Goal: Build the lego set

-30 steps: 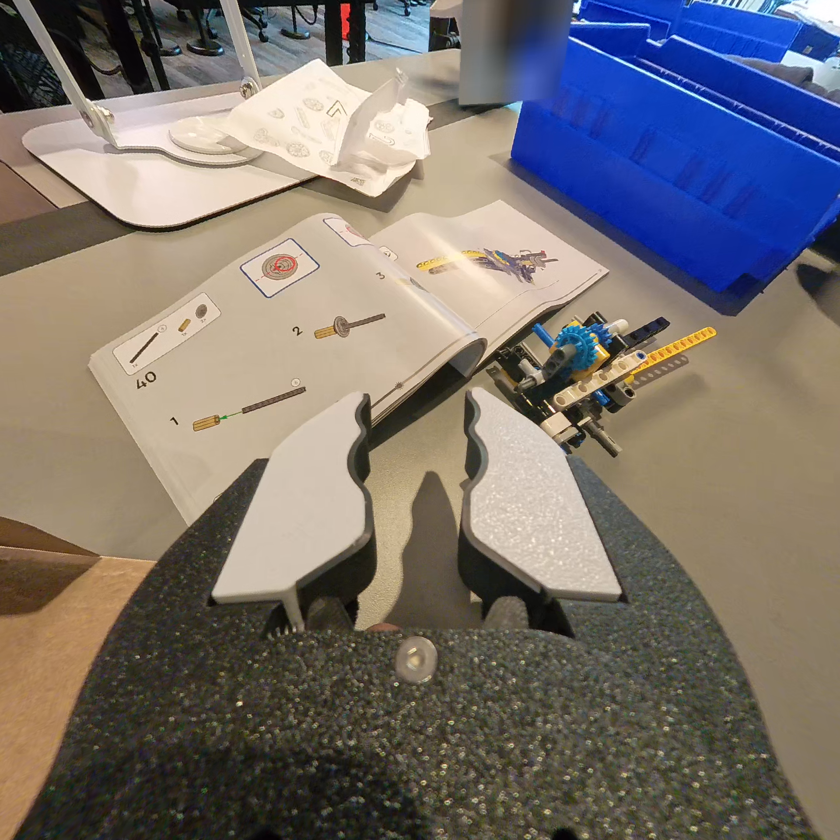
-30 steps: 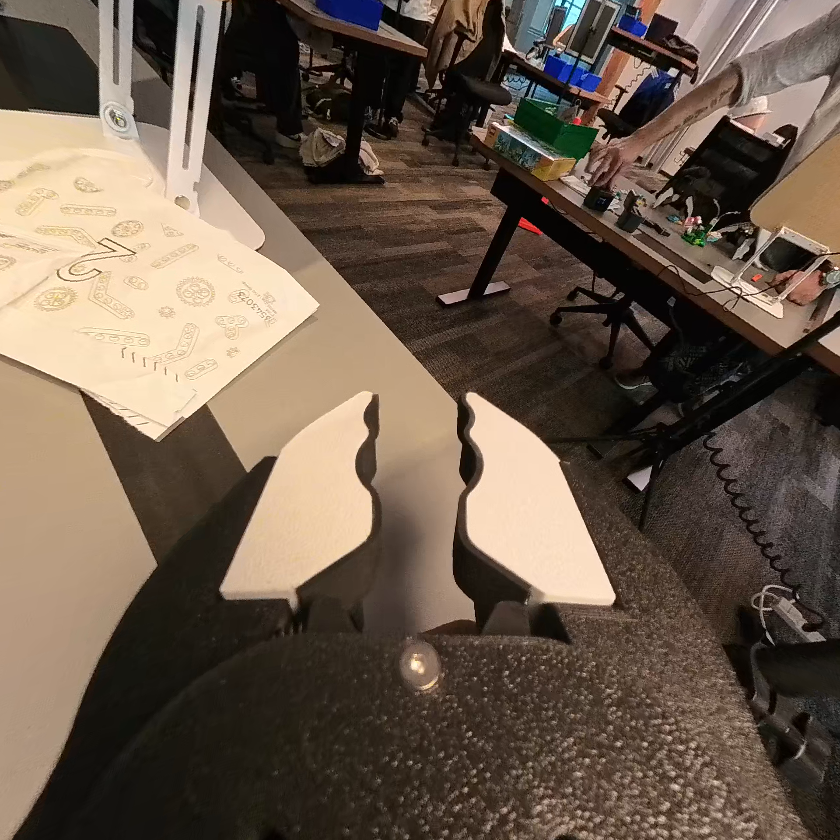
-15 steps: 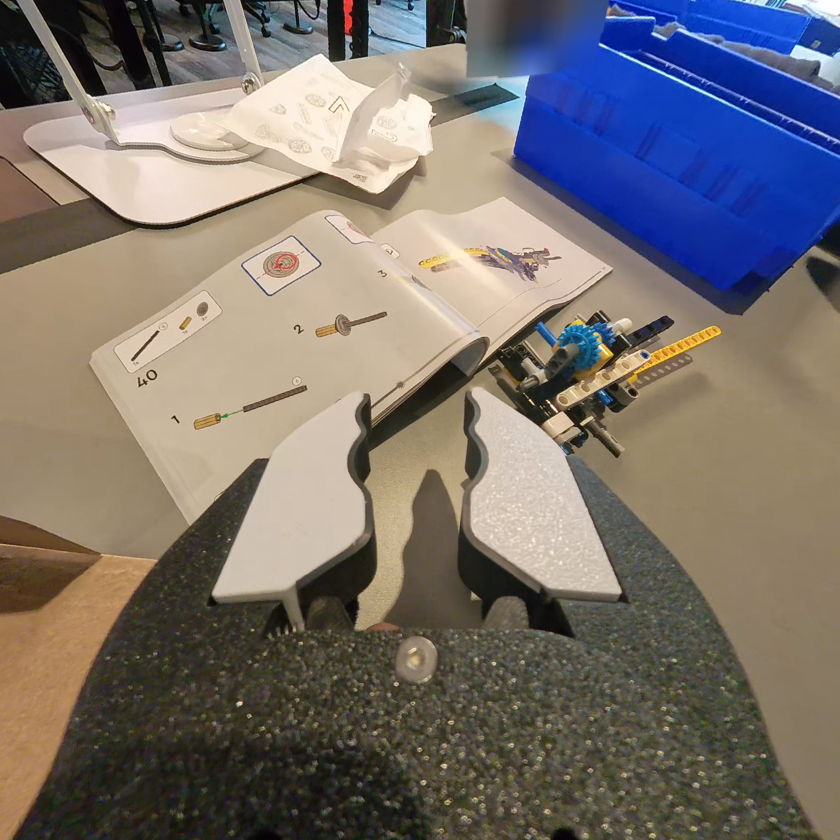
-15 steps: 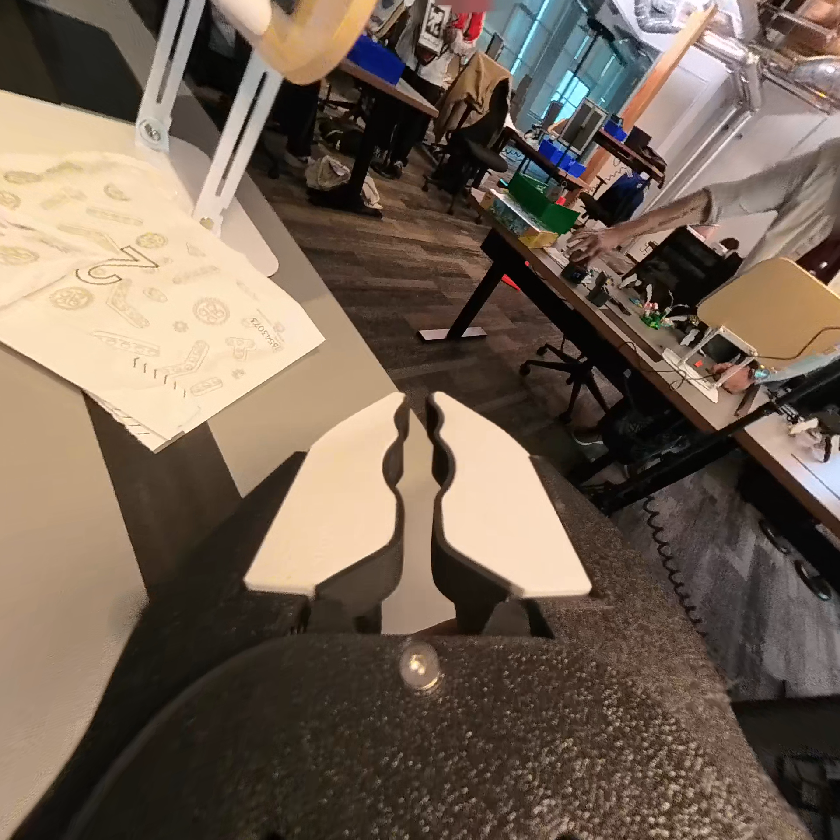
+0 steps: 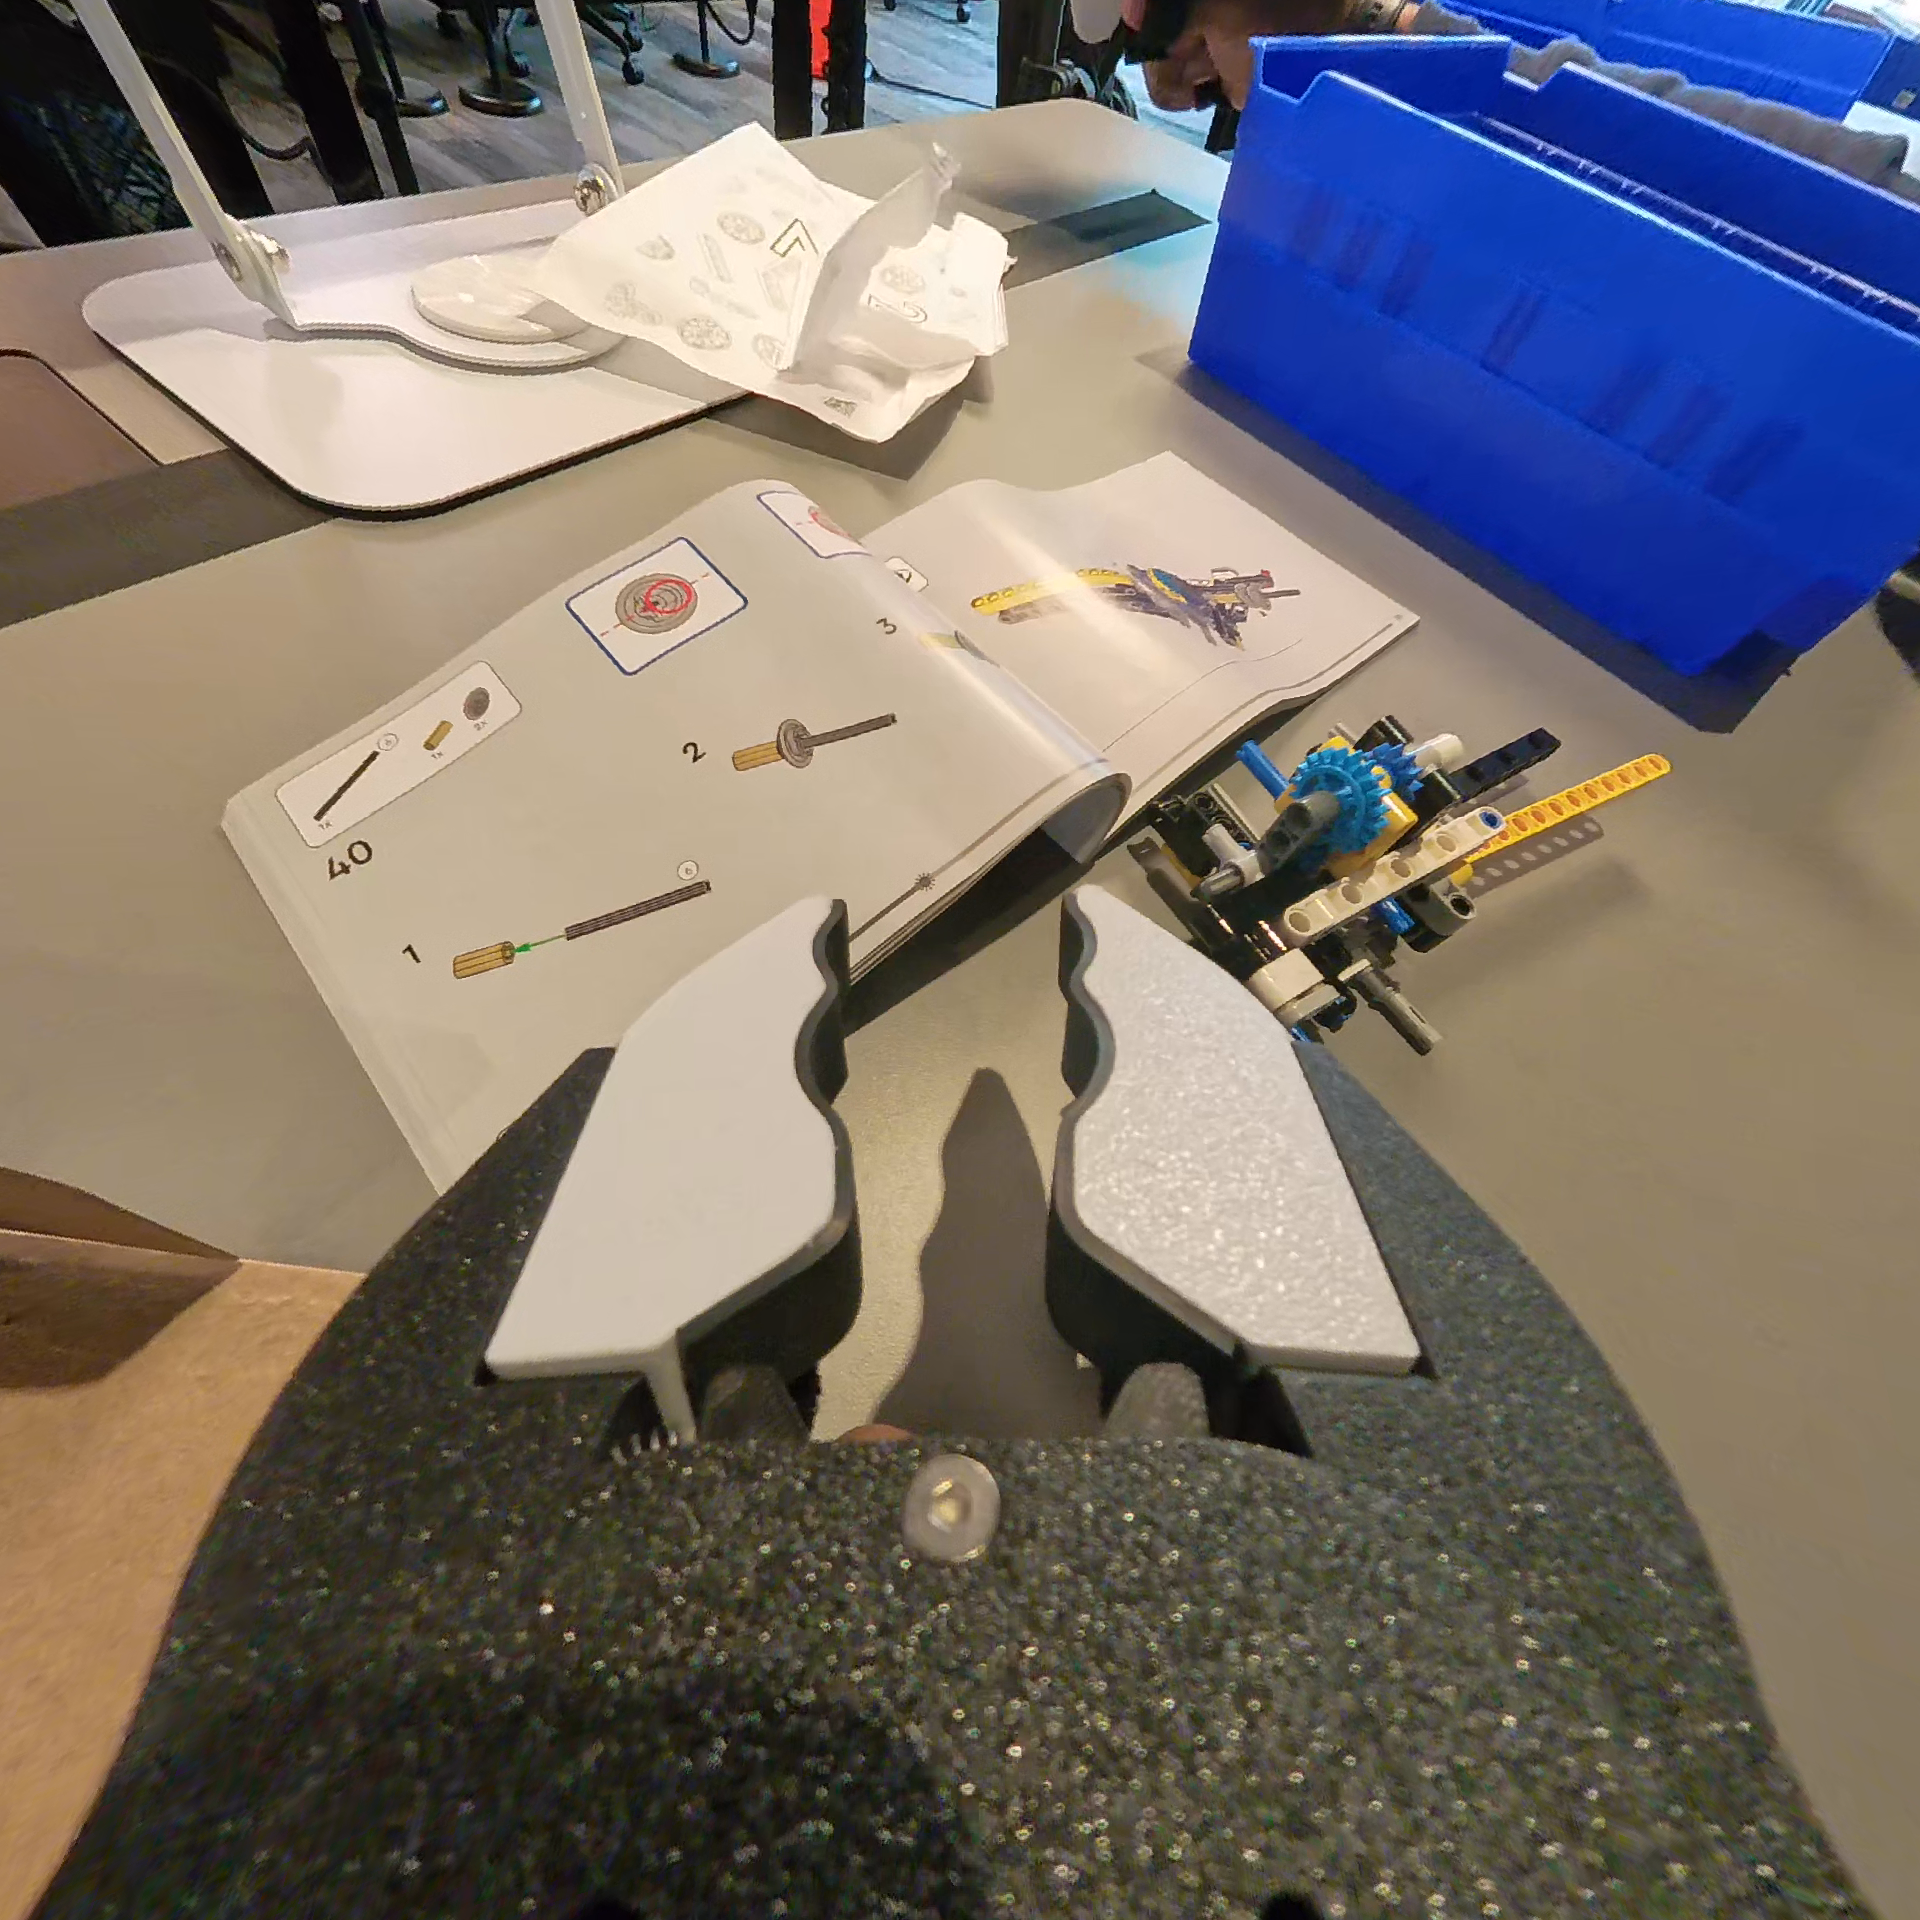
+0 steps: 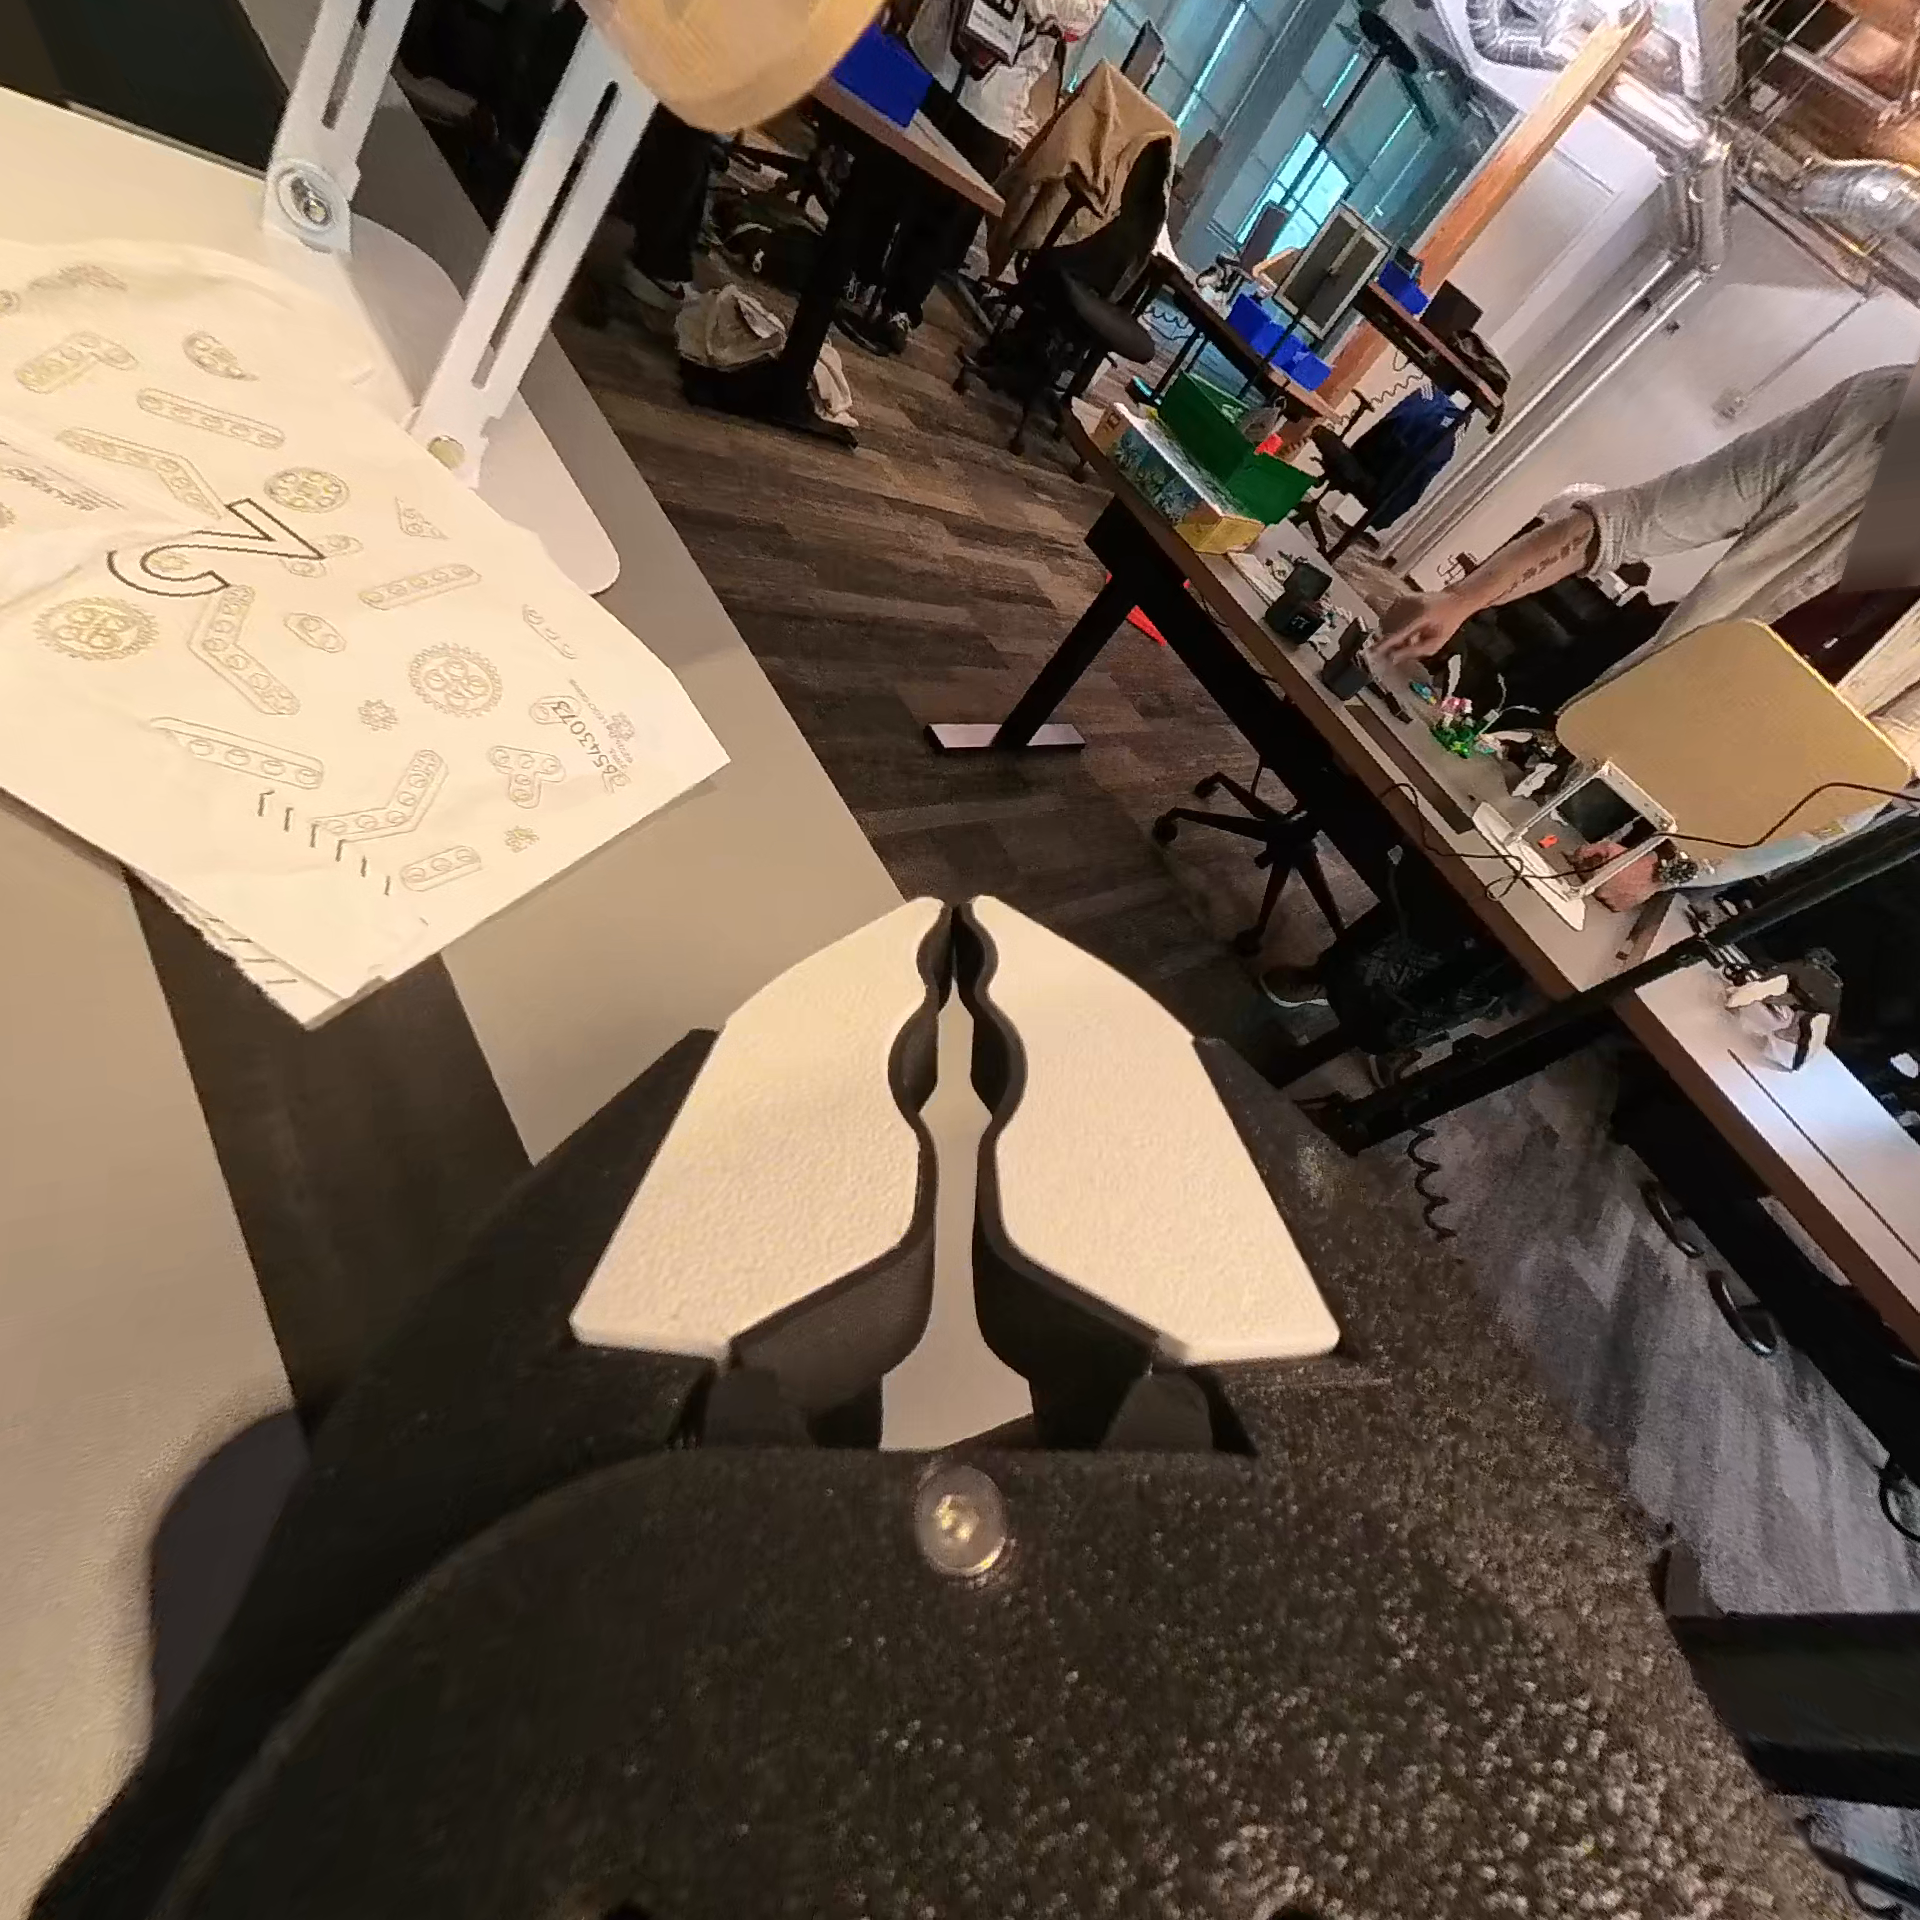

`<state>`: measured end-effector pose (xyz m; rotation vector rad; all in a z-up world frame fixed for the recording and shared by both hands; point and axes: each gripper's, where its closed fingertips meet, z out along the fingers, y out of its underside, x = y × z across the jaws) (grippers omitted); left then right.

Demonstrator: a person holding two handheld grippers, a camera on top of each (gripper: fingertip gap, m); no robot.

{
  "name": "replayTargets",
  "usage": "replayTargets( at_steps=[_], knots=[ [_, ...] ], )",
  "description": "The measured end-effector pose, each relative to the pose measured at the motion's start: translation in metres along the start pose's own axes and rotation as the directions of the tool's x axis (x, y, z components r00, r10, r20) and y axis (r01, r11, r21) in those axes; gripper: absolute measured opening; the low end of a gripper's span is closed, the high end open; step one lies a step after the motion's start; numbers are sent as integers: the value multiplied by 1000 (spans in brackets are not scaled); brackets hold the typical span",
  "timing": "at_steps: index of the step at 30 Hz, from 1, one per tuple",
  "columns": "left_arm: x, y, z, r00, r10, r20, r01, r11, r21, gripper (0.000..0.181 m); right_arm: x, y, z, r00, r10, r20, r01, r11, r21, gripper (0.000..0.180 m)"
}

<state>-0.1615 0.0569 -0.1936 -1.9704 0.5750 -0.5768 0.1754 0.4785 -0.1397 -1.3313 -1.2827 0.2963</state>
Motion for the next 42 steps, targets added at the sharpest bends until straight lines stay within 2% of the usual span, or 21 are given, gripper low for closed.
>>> replayTargets(
  at_steps=[7, 13, 16, 19, 21, 23, 25, 28, 34, 38, 42],
  knots=[
    [1, 1, 0, 1000, 5, -2, -5, 1000, -3, 39, -4, 15, 2, 1000, 20, 13, -20, 999, -47, 0],
    [1, 1, 1, 1000, 7, -1, -7, 1000, -8, 39, -19, 38, 5, 998, 23, 65, -14, 990, -137, 2],
    [1, 1, 1, 1000, 10, -2, -10, 1000, -10, 39, -27, 41, -1, 992, 61, 112, -46, 989, -137, 4],
    [2, 1, 1, 1000, 13, -4, -13, 1000, -7, 39, -22, 24, -22, 982, 130, 137, -124, 991, -54, 8],
    [3, 1, 1, 1000, 14, -9, -14, 1000, -7, 39, -21, -10, -48, 953, 204, 223, -223, 973, 65, 8],
    [3, 1, 1, 1000, 15, -14, -15, 1000, -8, 39, -28, -48, -75, 927, 191, 322, -250, 956, 151, 8],
    [4, 1, 1, 1000, 14, -21, -14, 1000, -7, 39, -51, -72, -97, 907, 108, 408, -177, 975, 134, 10],
    [5, 2, 1, 999, 16, -31, -16, 1000, -9, 39, -90, -94, -122, 878, -59, 475, 39, 998, 52, 14],
    [10, 3, 1, 998, 29, -57, -30, 999, -18, 38, -166, -121, -163, 763, -224, 607, 314, 948, -45, 18],
    [14, 5, 2, 995, 41, -88, -44, 998, -33, 38, -194, -92, -163, 733, -258, 629, 474, 858, -201, 19],
    [19, 6, 3, 990, 39, -135, -45, 998, -43, 38, -210, -56, -147, 737, -263, 623, 536, 789, -300, 19]
  ],
)
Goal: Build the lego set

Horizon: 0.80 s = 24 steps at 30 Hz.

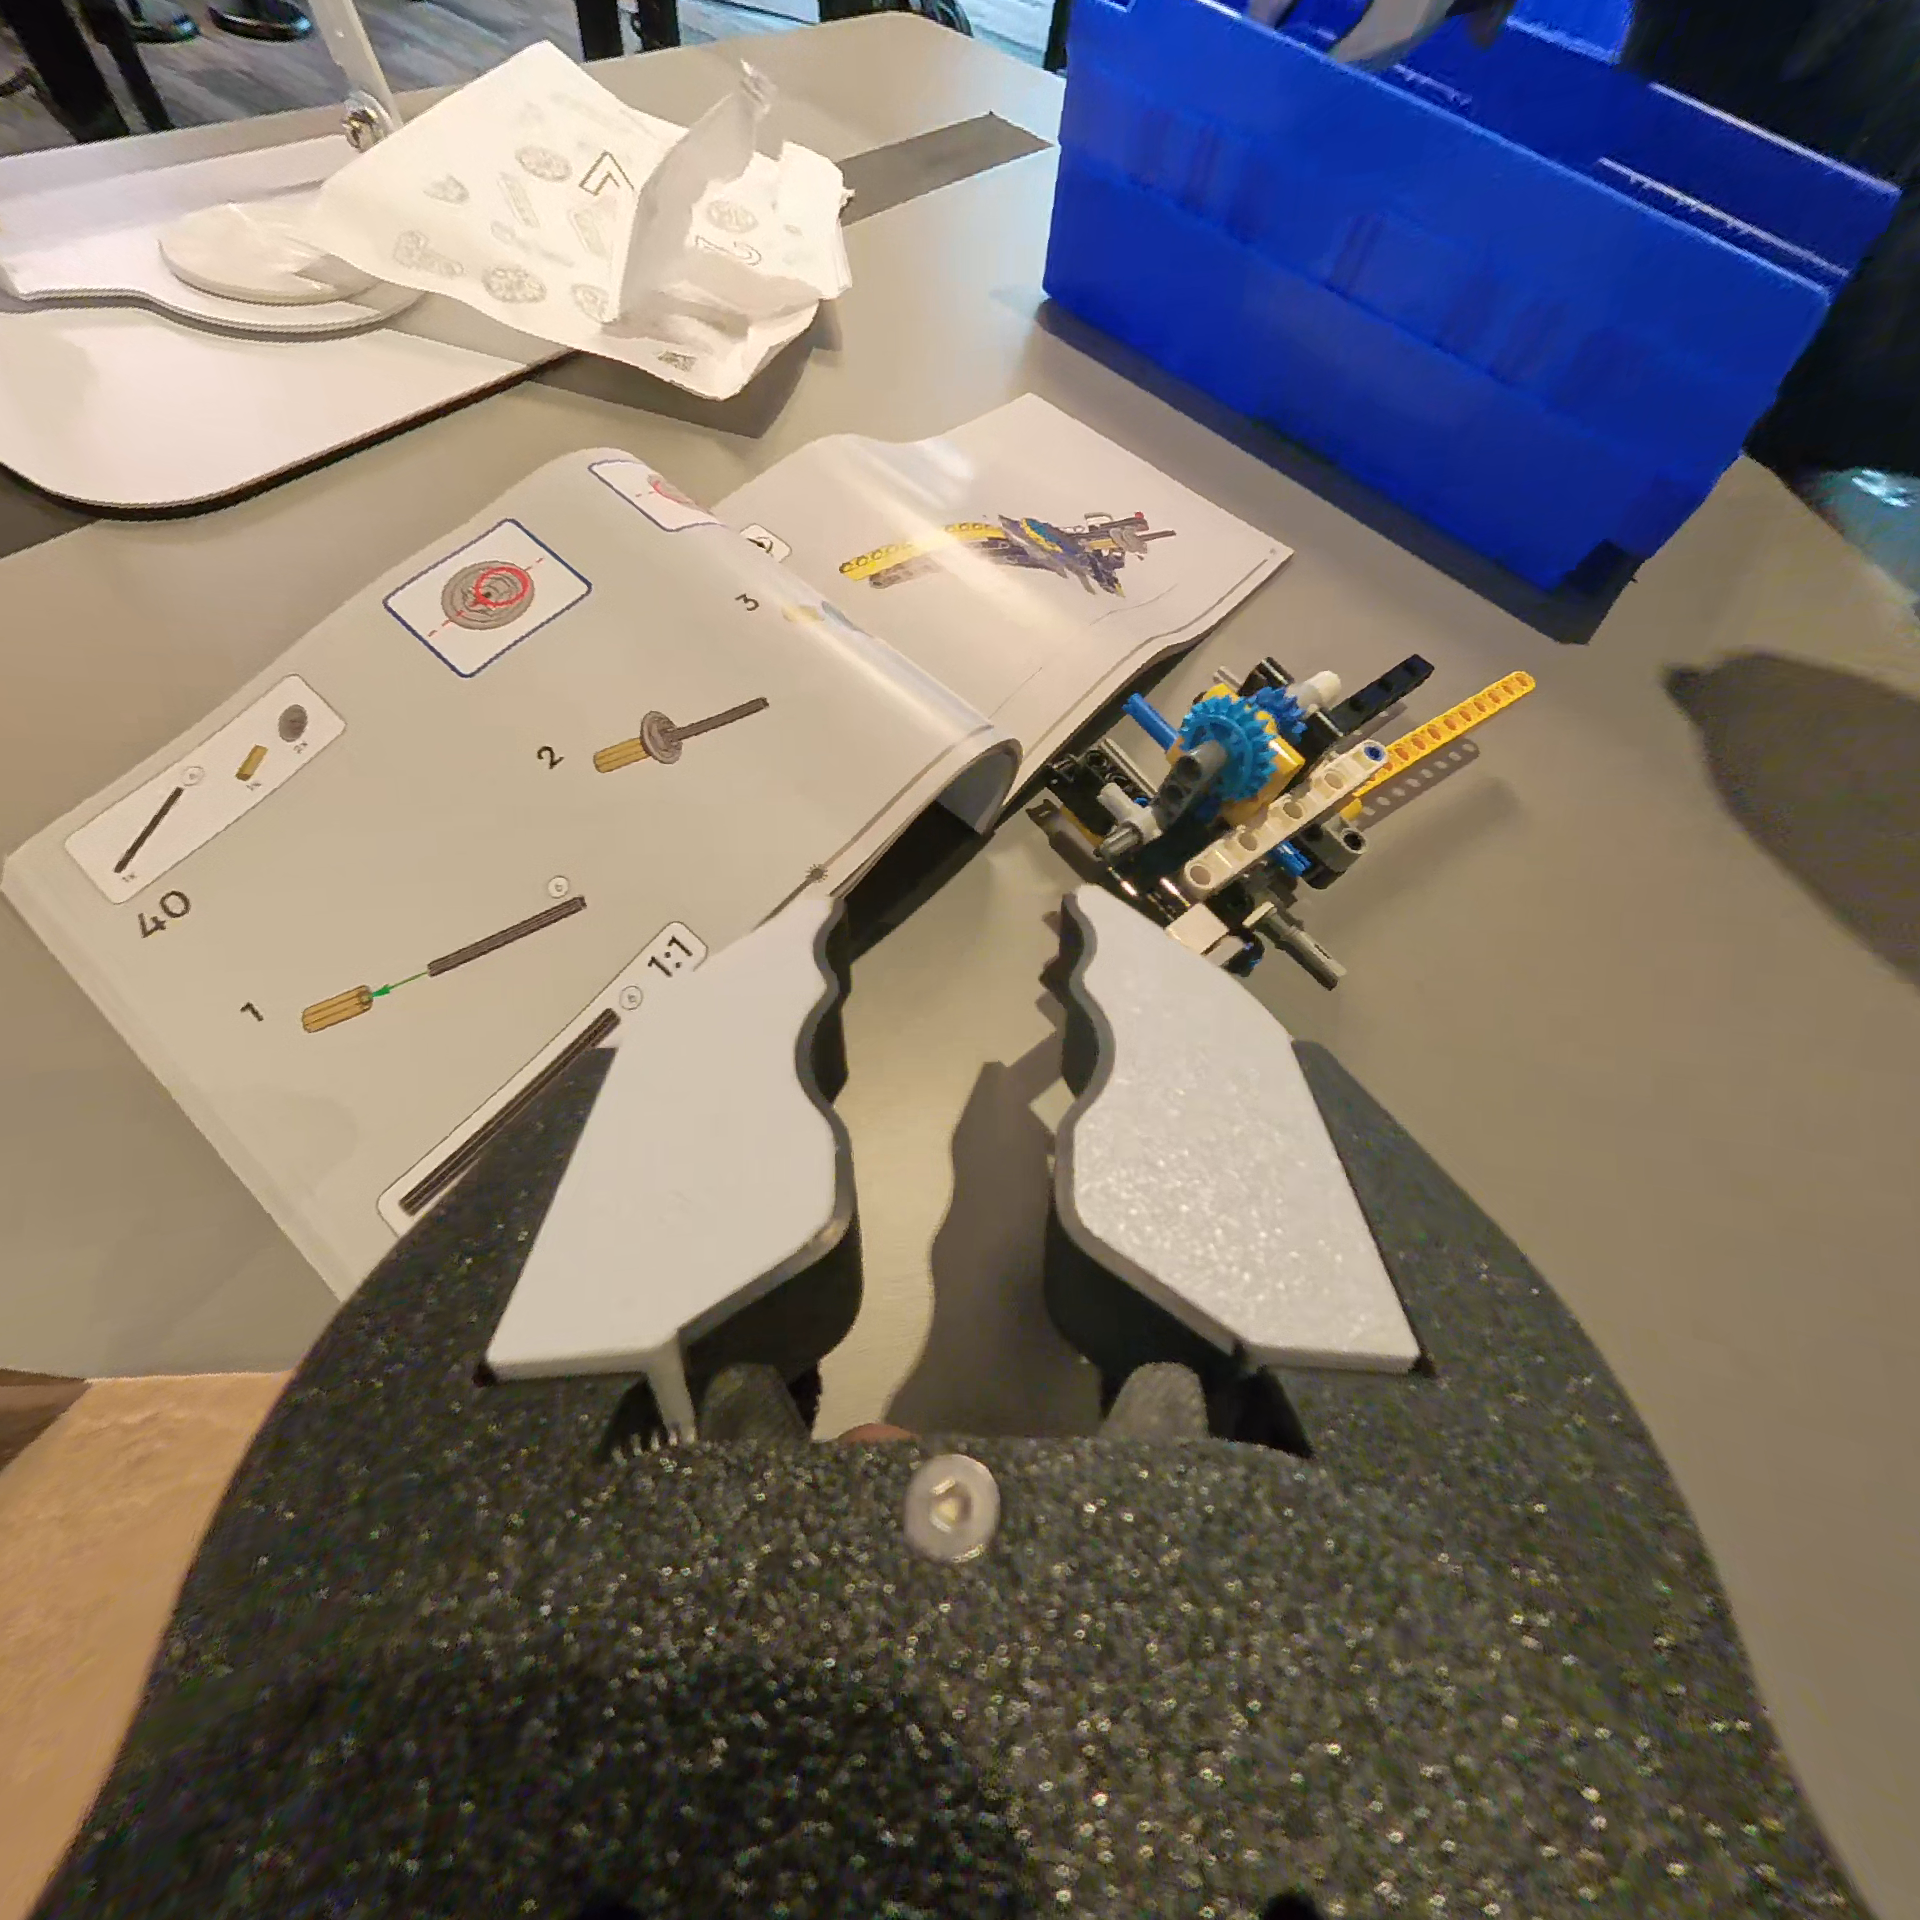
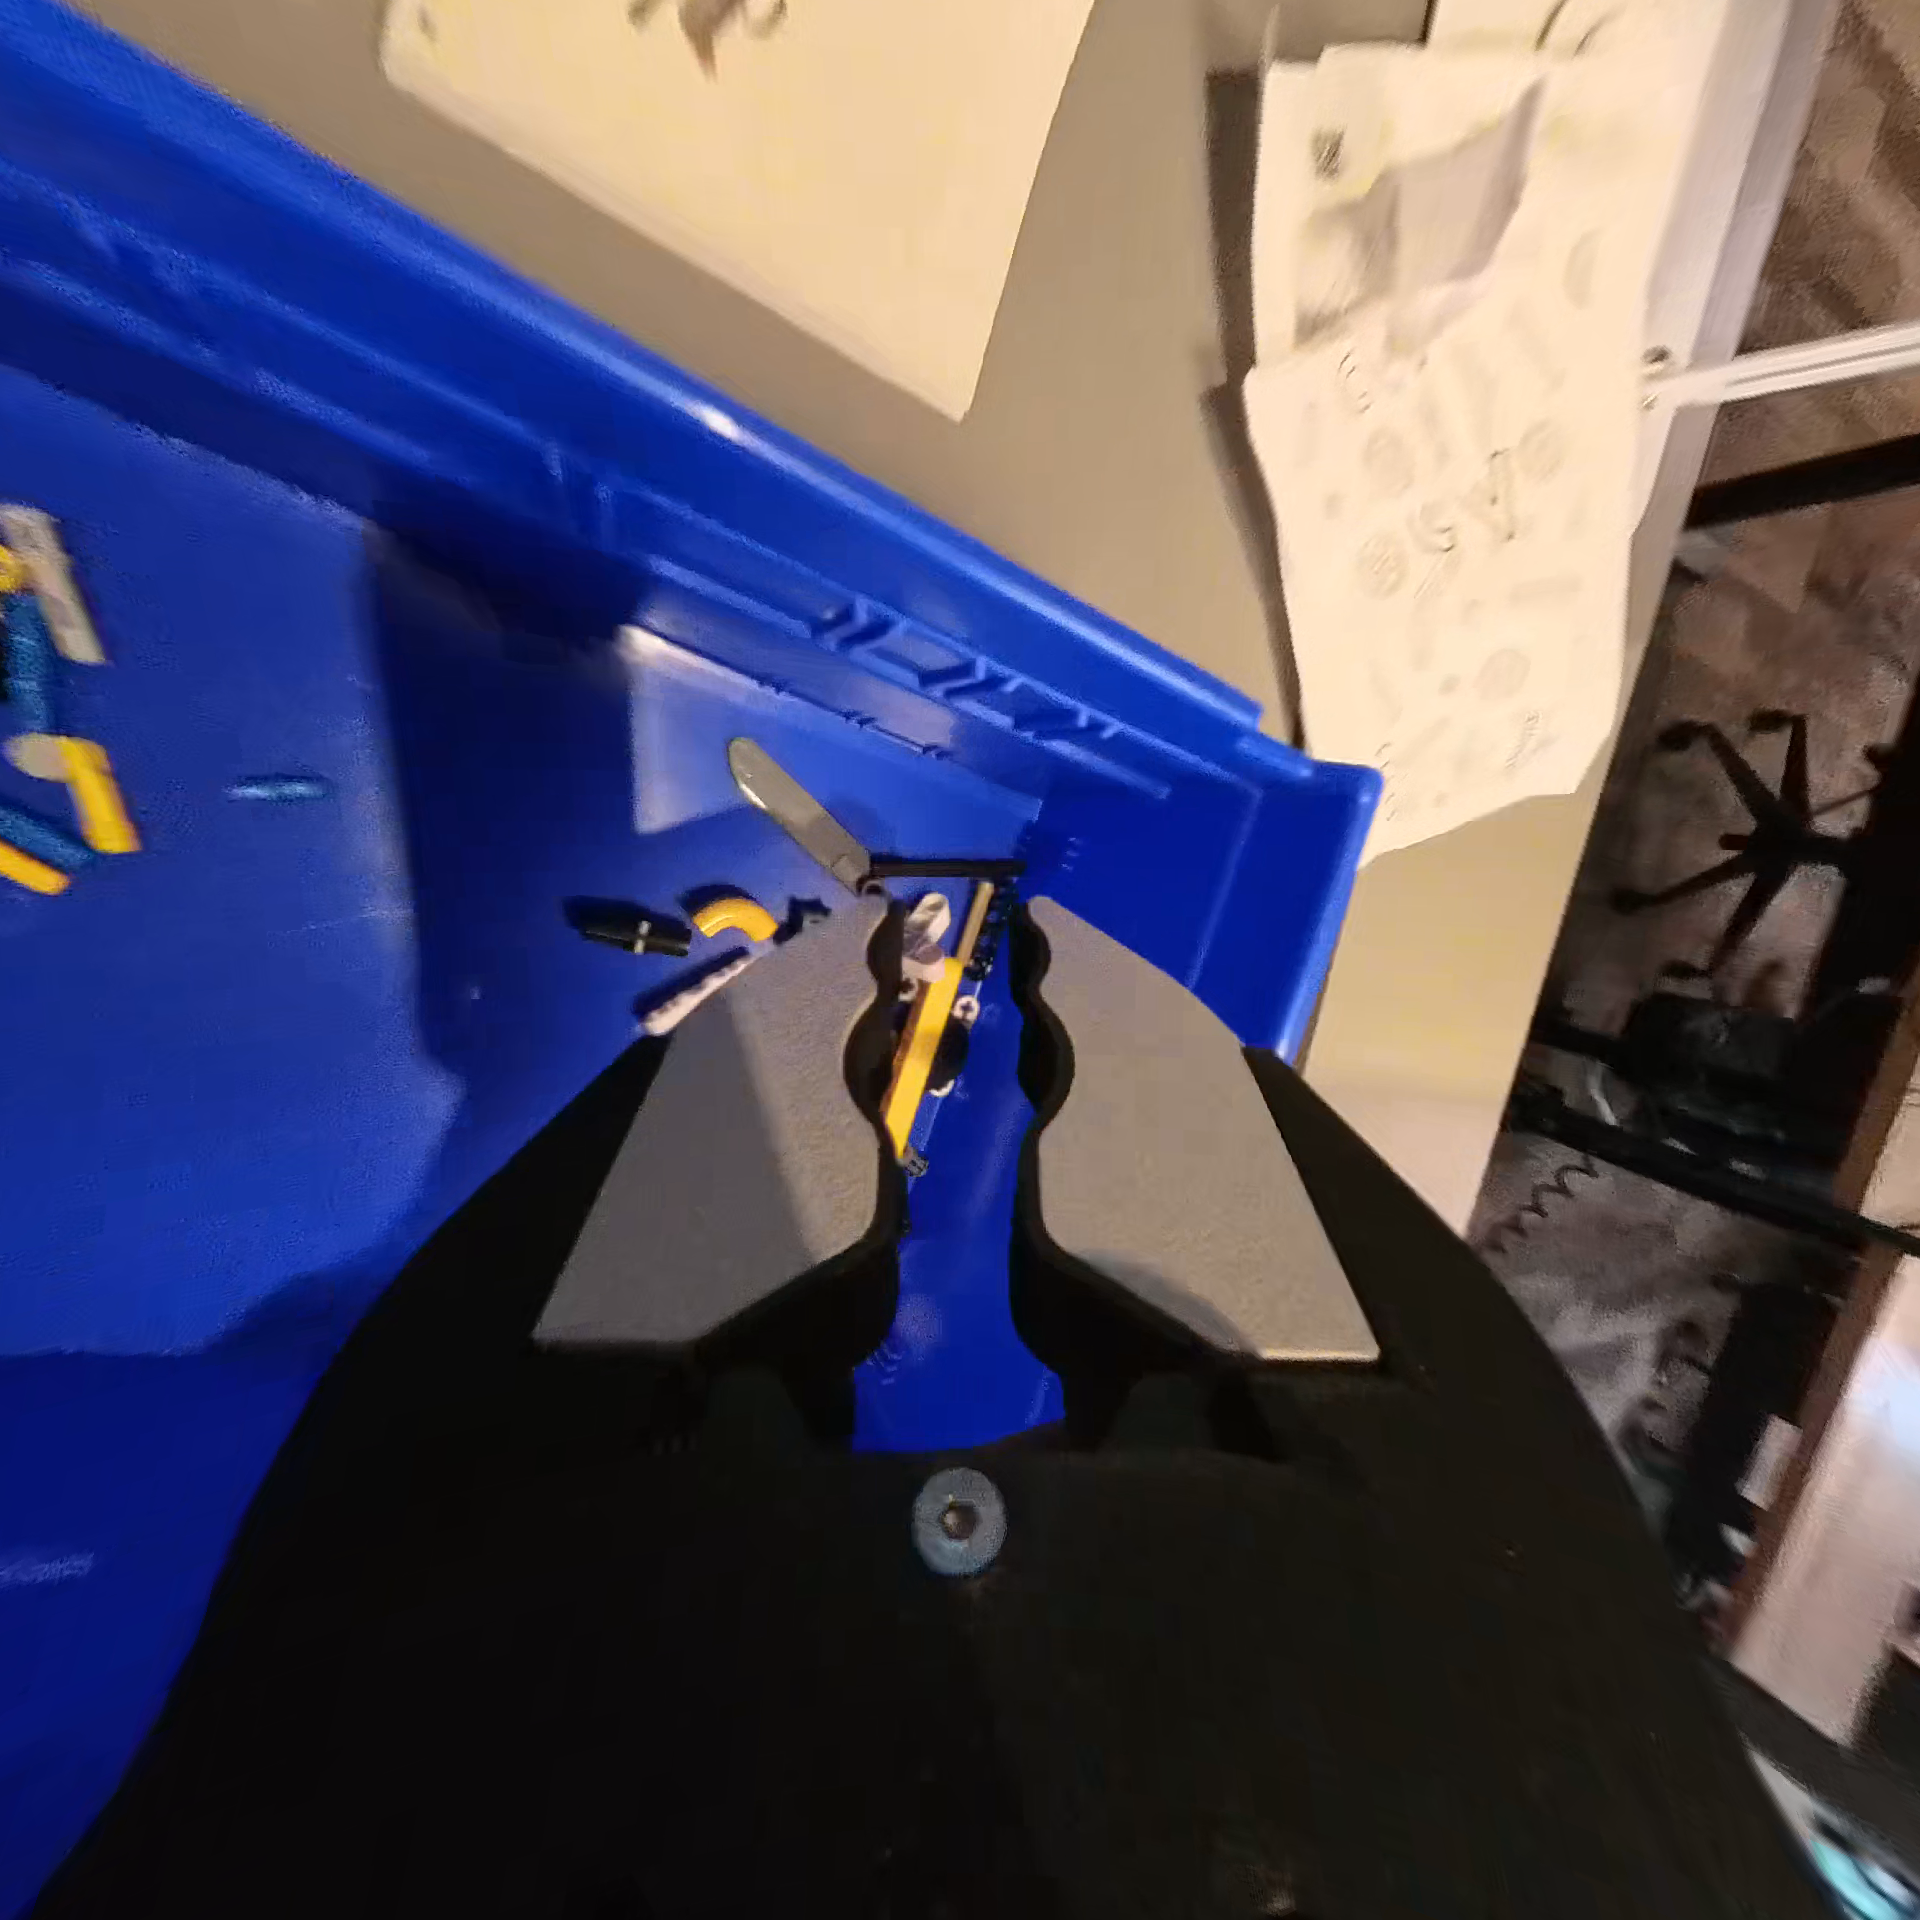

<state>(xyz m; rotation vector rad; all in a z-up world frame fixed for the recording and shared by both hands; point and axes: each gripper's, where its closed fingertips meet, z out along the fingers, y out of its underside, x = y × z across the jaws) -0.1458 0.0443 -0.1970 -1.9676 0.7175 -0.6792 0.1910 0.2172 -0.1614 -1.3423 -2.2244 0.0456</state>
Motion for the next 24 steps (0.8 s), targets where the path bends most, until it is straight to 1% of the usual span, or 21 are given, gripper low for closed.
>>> replayTargets(
  at_steps=[3, 4, 6, 9, 12, 14, 15, 16, 19, 22, 24],
  knots=[
    [4, 1, 0, 999, 0, -37, 0, 1000, -7, 38, -1, 9, 22, 991, -131, -16, 129, 986, -102, 19],
    [5, 1, 1, 999, 0, -45, 0, 1000, -11, 38, 2, 11, 29, 992, -127, -10, 125, 984, -129, 20],
    [6, 2, 1, 999, 7, -50, -8, 1000, -22, 38, 11, 17, 43, 1000, -9, -24, 4, 983, -184, 19],
    [8, 4, 3, 998, 37, -46, -39, 999, -37, 38, 8, 20, 57, 975, 223, 5, -218, 958, -188, 17],
    [10, 6, 4, 997, 56, -48, -59, 997, -51, 38, 6, 24, 67, 885, 466, -9, -460, 869, -182, 14],
    [11, 6, 4, 997, 58, -52, -61, 997, -52, 38, 0, 27, 74, 794, 607, -14, -599, 780, -181, 14],
    [12, 6, 4, 997, 58, -56, -61, 997, -51, 38, -1, 32, 76, 754, 656, -43, -650, 735, -194, 14],
    [12, 6, 4, 997, 58, -59, -61, 997, -50, 38, -1, 34, 77, 725, 686, -61, -684, 706, -185, 9],
    [14, 7, 4, 996, 61, -68, -65, 996, -53, 38, -1, 37, 76, 682, 726, -90, -727, 660, -189, 10],
    [15, 7, 4, 995, 73, -69, -77, 996, -55, 38, -7, 32, 75, 671, 740, -49, -732, 651, -201, 9],
    [16, 8, 3, 994, 73, -76, -78, 995, -56, 38, -12, 33, 73, 680, 732, -46, -722, 656, -221, 10]
  ],
)
